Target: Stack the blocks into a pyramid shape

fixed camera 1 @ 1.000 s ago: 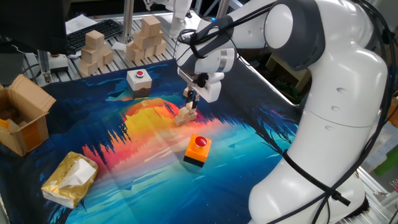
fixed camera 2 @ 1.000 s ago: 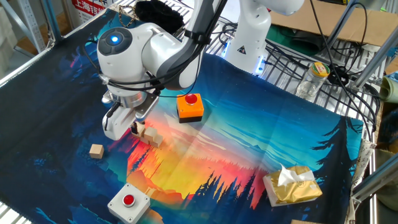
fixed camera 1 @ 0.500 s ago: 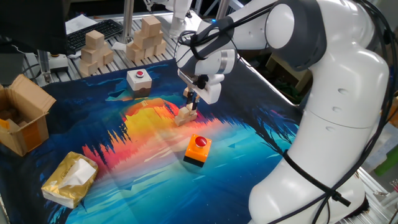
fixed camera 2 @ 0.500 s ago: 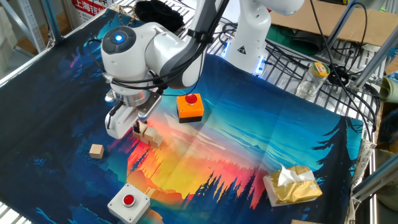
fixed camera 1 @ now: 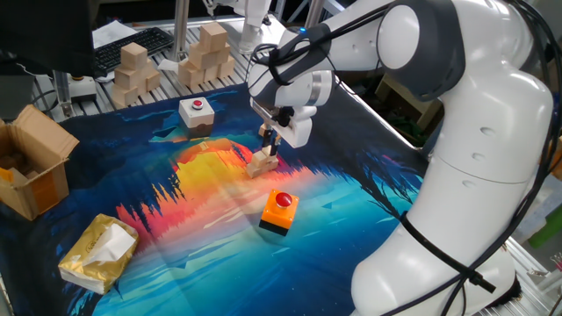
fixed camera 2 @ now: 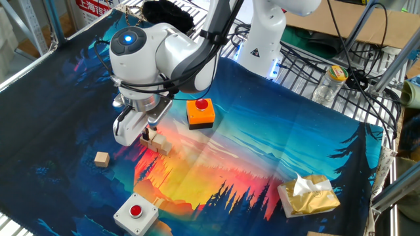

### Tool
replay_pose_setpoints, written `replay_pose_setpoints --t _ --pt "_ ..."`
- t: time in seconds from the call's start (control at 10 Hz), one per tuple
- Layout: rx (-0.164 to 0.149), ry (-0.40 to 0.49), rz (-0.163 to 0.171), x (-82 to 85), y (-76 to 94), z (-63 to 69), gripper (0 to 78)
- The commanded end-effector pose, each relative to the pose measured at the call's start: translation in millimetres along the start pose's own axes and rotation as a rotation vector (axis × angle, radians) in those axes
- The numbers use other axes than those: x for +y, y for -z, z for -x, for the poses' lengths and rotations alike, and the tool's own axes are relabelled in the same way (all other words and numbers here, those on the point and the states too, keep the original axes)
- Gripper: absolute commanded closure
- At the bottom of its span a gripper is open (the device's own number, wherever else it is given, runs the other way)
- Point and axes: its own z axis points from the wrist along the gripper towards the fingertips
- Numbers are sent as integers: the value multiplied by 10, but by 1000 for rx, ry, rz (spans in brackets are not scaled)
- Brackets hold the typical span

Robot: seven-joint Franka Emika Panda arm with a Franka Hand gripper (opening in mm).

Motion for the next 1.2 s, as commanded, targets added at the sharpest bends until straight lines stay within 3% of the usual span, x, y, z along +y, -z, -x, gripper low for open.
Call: replay_pose_setpoints --t 0.1,1.2 --pt "-8 23 18 -21 -6 -2 764" --pt "-7 15 30 -24 -29 -2 764"
